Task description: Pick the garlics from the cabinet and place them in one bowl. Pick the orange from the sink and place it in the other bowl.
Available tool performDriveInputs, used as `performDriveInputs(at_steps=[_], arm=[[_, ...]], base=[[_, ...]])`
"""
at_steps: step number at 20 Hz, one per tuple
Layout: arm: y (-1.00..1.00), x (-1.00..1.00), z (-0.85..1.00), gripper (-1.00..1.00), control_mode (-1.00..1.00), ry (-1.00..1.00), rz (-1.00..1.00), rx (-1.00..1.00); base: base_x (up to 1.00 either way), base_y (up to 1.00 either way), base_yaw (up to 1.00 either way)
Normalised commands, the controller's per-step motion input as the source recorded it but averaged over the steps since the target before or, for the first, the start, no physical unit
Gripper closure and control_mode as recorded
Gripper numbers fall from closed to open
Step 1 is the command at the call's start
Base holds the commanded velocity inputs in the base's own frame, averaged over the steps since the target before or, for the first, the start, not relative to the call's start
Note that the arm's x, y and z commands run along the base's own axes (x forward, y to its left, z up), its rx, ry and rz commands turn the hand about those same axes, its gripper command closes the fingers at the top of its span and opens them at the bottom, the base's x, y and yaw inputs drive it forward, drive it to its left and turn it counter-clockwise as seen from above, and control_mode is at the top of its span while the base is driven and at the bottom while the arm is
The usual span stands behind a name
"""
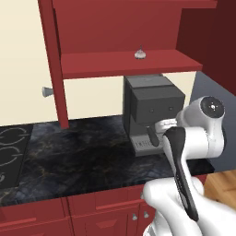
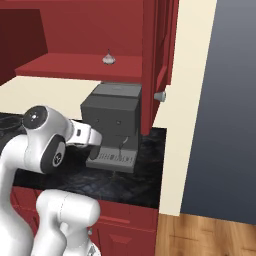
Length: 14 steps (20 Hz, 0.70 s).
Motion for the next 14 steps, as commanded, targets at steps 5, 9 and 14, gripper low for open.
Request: performDriveInputs(at_steps=[5, 9, 14], arm=[[0.11, -0.02, -0.93, 1.00, -1.00, 0.02, 0.02, 0.00], [0.09, -0.01, -0.93, 1.00, -1.00, 0.00, 0.02, 0.00], [0.04, -0.01, -0.74, 1.00, -1.00, 0.00, 0.02, 0.00]], base=[[0.00, 0.00, 0.00], [0.00, 0.00, 0.00], [0.00, 0.00, 0.00]])
